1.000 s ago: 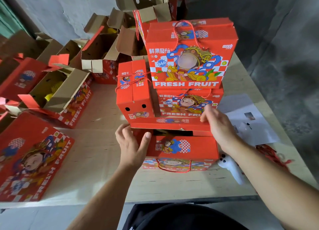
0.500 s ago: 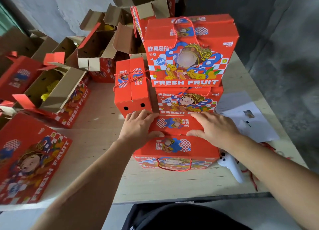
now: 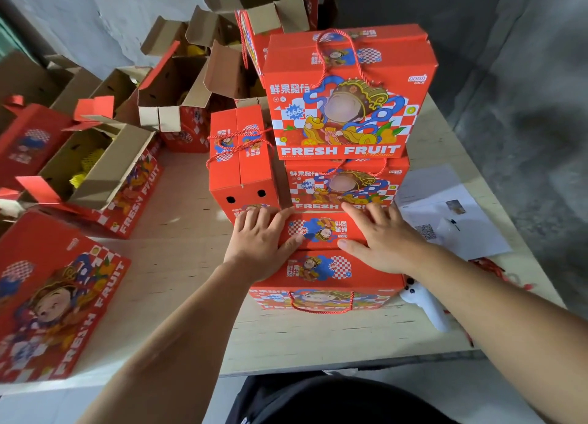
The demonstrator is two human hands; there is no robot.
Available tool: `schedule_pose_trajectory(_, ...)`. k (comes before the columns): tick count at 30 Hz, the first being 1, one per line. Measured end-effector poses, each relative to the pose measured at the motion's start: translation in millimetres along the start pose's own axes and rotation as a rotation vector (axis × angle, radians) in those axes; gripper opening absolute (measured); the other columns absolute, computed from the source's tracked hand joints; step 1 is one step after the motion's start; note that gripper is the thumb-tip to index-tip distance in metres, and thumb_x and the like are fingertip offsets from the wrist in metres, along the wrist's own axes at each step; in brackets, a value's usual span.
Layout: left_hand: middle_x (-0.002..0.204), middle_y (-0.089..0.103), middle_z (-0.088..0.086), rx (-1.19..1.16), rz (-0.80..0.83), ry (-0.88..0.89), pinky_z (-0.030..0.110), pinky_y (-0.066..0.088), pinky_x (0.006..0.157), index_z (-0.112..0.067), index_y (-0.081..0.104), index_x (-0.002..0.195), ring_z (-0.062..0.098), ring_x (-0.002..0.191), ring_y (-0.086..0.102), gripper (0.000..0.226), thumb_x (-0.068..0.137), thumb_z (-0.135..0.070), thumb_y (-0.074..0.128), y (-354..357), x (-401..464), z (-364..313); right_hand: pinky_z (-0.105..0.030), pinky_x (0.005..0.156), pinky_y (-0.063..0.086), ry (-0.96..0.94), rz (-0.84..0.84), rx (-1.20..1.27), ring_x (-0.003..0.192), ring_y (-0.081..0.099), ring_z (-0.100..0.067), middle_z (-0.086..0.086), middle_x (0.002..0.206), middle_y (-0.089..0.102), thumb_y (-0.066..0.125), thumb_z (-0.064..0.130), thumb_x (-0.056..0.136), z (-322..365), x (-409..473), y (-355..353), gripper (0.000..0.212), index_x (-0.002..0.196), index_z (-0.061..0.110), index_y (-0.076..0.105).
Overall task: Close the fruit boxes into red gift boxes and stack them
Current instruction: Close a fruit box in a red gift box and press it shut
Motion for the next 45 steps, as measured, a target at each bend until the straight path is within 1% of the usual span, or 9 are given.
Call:
schedule_pose_trajectory(7,0.16,0.033,0.0,-0.311,-0.08,-0.263,0.052,0.033,0.117,-0.035,0.025,0.16,0.029,0.145,0.033,0.083,0.092,-0.08,0.043,-1.6,-30.5,8.3,-0.036,0.113,0.038,0.072,-0.388,0.543,0.141,0.039,-0.023,-0.004,0.15,0.031,0.069,0.049,0.093,3.6,-26.8,1.2,0.074,0.156,0.021,0.042)
schedule_pose_trajectory(13,0.159,0.028,-0.008,-0.702,-0.204,-0.463,0.047,0.044,0.108,-0.041,0.024,0.159,0.026,0.139,0.043,0.088,0.088,-0.057,0.073,7.3,-72.5,7.6,-0.026,0.103,0.033,0.163,-0.5,0.743,0.137,0.04,-0.011,0.003,0.142,0.031,0.077,0.068,0.07,2.2,-43.5,14.7,0.097,0.15,0.026,0.04)
schedule_pose_trajectory(16,0.154,0.032,-0.003,-0.569,-0.086,-0.537,0.049,0.046,0.102,-0.038,0.035,0.155,0.034,0.132,0.044,0.079,0.088,-0.065,0.067,0.0,-63.9,11.6,-0.033,0.101,0.037,0.353,-0.385,0.873,0.123,0.046,-0.012,-0.003,0.143,0.037,0.08,0.071,0.07,-4.6,-31.8,14.5,0.106,0.154,0.028,0.031)
schedule_pose_trajectory(22,0.114,0.058,0.003,-0.33,-0.036,-0.769,0.042,0.044,0.095,-0.03,0.063,0.111,0.034,0.112,0.054,0.063,0.083,-0.085,0.051,-7.8,-122.8,33.4,-0.045,0.086,0.053,0.826,-0.184,1.539,0.107,0.066,-0.029,0.005,0.137,0.056,0.064,0.071,0.086,0.1,-91.4,72.8,0.047,0.119,0.038,0.055)
schedule_pose_trajectory(27,0.063,0.066,0.004,-0.555,0.25,-0.859,0.032,0.045,0.061,-0.015,0.06,0.066,0.029,0.072,0.065,0.075,0.092,-0.081,0.036,5.0,-161.2,36.5,-0.042,0.11,0.046,0.39,0.332,1.664,0.13,0.056,-0.008,0.023,0.146,0.052,0.072,0.083,0.071,117.8,-106.7,92.0,0.086,0.145,0.053,0.042)
schedule_pose_trajectory(32,0.122,0.076,0.007,-1.613,0.304,-0.989,0.036,0.058,0.093,-0.017,0.071,0.125,0.02,0.109,0.073,0.05,0.109,-0.051,0.037,23.2,-155.8,-13.7,-0.013,0.077,0.052,0.306,-0.175,1.415,0.107,0.07,-0.006,0.01,0.121,0.073,0.074,0.024,0.096,121.8,-79.1,63.7,0.042,0.133,0.031,0.056)
schedule_pose_trajectory(38,0.09,0.072,-0.002,-1.915,-0.301,-0.689,0.033,0.051,0.081,-0.019,0.07,0.098,0.013,0.079,0.066,0.012,0.101,-0.029,0.064,-43.1,-109.5,-6.7,-0.022,0.073,0.056,0.197,-0.654,1.298,0.085,0.06,-0.002,-0.001,0.11,0.064,0.069,0.011,0.094,130.2,-95.6,0.4,0.032,0.119,0.032,0.069)
schedule_pose_trajectory(42,0.074,0.058,-0.003,-1.713,-0.218,-0.389,0.029,0.054,0.071,-0.02,0.065,0.081,0.013,0.071,0.058,0.03,0.1,-0.043,0.058,-113.8,-87.3,-5.6,-0.019,0.078,0.055,-0.187,-0.277,1.47,0.099,0.069,-0.007,0.006,0.109,0.073,0.072,0.031,0.087,204.8,-78.8,-38.9,0.039,0.124,0.038,0.064)
schedule_pose_trajectory(45,0.077,0.066,-0.013,-1.087,-0.065,-0.135,0.031,0.052,0.072,-0.019,0.066,0.086,0.006,0.075,0.062,0.037,0.097,-0.053,0.055,-147.6,-89.1,0.1,-0.028,0.089,0.056,-0.172,-0.148,1.352,0.105,0.064,-0.007,0.007,0.105,0.069,0.061,0.022,0.093,242.7,-58.7,-42.7,0.022,0.113,0.029,0.063)
Point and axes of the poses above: each hand's wrist, its own x-axis towards the middle knuckle, its own y-axis out of the palm, z = x × y, the point moved 5 cm from there along x, towards the middle knuckle
